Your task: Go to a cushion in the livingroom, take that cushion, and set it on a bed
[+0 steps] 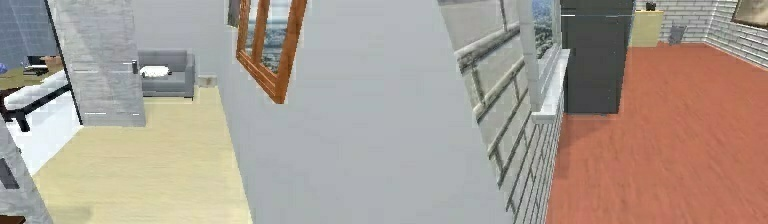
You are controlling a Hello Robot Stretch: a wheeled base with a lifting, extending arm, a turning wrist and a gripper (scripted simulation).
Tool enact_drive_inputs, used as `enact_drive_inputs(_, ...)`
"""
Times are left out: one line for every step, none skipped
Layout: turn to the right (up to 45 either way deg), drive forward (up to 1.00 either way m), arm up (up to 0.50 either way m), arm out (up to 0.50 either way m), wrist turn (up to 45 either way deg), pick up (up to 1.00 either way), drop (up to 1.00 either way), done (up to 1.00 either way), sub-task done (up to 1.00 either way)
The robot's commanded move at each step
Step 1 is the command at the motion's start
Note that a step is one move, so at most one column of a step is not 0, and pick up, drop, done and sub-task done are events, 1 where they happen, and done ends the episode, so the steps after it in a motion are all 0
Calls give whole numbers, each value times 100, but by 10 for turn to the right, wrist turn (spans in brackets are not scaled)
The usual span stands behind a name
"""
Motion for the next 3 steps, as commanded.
enact_drive_inputs(0,100,0,0,0,0,0,0,0)
enact_drive_inputs(0,100,0,0,0,0,0,0,0)
enact_drive_inputs(30,0,0,0,0,0,0,0,0)
